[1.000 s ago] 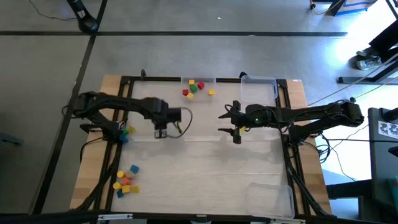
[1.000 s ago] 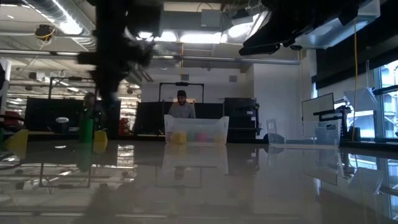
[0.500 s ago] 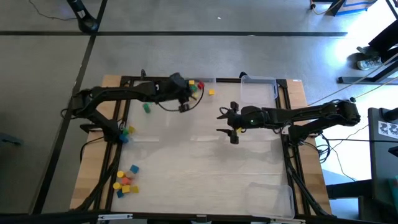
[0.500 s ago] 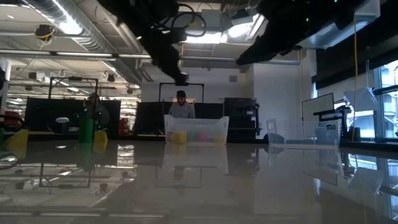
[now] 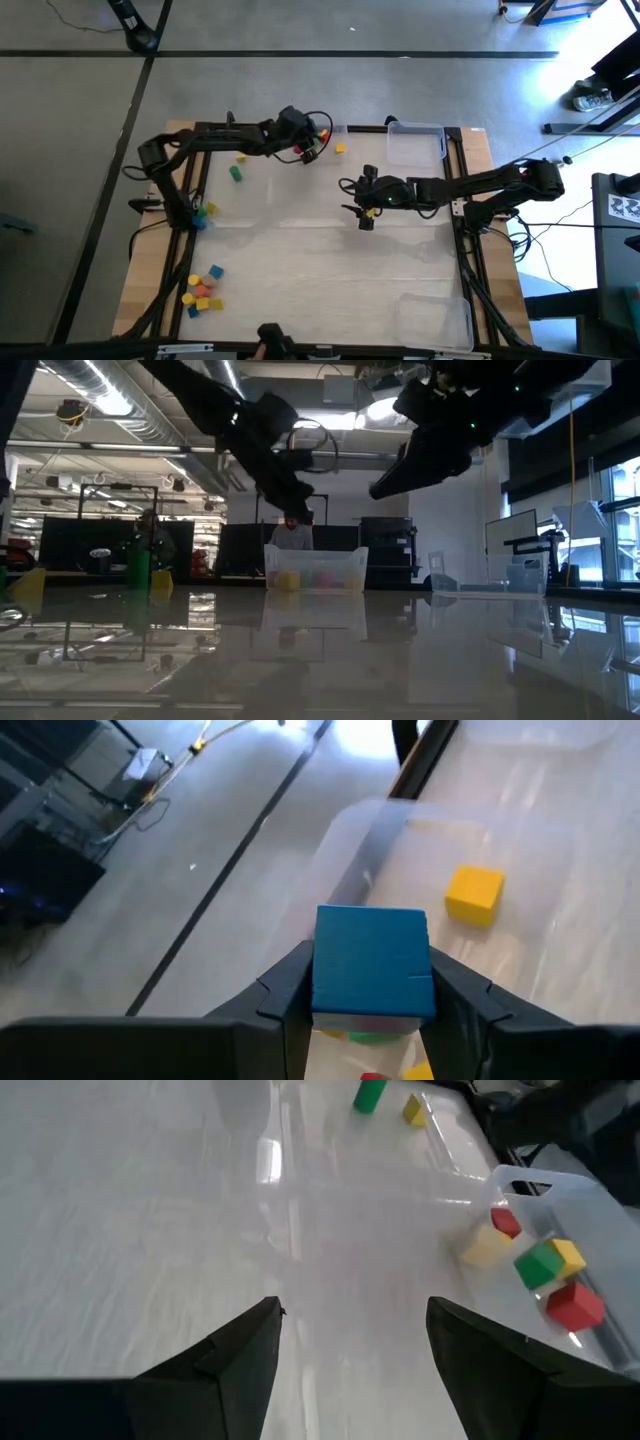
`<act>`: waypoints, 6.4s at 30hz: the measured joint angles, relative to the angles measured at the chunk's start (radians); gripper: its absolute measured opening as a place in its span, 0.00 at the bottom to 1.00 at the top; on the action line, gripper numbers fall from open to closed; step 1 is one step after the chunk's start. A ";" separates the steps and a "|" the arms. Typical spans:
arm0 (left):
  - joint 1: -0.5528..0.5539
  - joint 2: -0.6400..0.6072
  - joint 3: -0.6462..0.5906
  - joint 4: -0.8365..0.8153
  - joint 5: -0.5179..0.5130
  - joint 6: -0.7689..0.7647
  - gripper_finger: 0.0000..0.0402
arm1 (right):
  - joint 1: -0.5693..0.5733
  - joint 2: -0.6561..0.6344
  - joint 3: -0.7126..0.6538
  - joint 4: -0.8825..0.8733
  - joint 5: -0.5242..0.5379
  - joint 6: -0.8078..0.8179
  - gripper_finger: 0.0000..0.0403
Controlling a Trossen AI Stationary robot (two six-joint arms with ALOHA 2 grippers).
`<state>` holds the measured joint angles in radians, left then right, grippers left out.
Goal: Sort blocks by size
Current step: Put the square blue block into the top left transparent bin, then adjust the green cylinder block, then adjust the yellow triangle block
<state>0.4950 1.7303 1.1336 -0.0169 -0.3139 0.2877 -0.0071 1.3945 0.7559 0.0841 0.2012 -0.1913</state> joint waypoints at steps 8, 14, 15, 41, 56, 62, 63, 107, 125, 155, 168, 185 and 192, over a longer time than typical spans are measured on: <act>0.012 0.037 0.000 0.032 0.000 -0.027 0.37 | 0.000 0.000 0.000 0.037 -0.001 -0.022 0.62; 0.005 0.035 0.013 0.023 0.000 -0.055 0.53 | 0.000 0.000 0.000 0.038 -0.002 -0.023 0.62; 0.001 0.027 0.017 0.007 -0.001 -0.054 0.54 | 0.000 0.000 0.000 0.038 -0.002 -0.022 0.62; -0.036 -0.515 0.151 -1.093 -0.088 -0.508 0.59 | 0.000 -0.001 0.000 0.034 -0.003 -0.015 0.62; 0.101 -0.497 -0.135 -1.095 -0.060 -0.682 0.59 | 0.000 -0.001 0.000 0.034 -0.003 -0.015 0.62; 0.144 -0.497 -0.236 -1.020 -0.003 -0.673 0.59 | 0.000 -0.002 0.000 0.034 -0.003 -0.016 0.62; 0.149 -0.497 -0.250 -1.004 -0.003 -0.674 0.59 | 0.000 -0.002 0.000 0.034 -0.003 -0.016 0.62; 0.195 -0.497 -0.490 -0.722 0.075 -0.655 0.40 | 0.000 -0.002 0.000 0.044 0.000 -0.016 0.62; 0.193 -0.498 -0.481 -0.712 0.120 -0.558 0.33 | 0.000 -0.002 0.000 0.043 0.000 -0.016 0.62; -0.057 -0.500 -0.463 -0.678 0.178 -0.471 0.34 | 0.000 -0.002 0.000 0.047 0.000 -0.016 0.62; -0.055 -0.500 -0.494 -0.660 0.177 -0.455 0.38 | 0.000 -0.002 0.000 0.048 0.000 -0.016 0.62; -0.054 -0.500 -0.377 -0.761 0.177 -0.415 0.54 | 0.000 -0.002 0.000 0.048 0.000 -0.016 0.62; -0.054 -0.500 -0.272 -0.954 0.176 -0.465 0.55 | 0.000 -0.002 0.000 0.048 0.000 -0.016 0.62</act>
<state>0.4412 1.2308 0.8613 -0.9704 -0.1379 -0.1778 -0.0067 1.3930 0.7559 0.1326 0.2016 -0.2070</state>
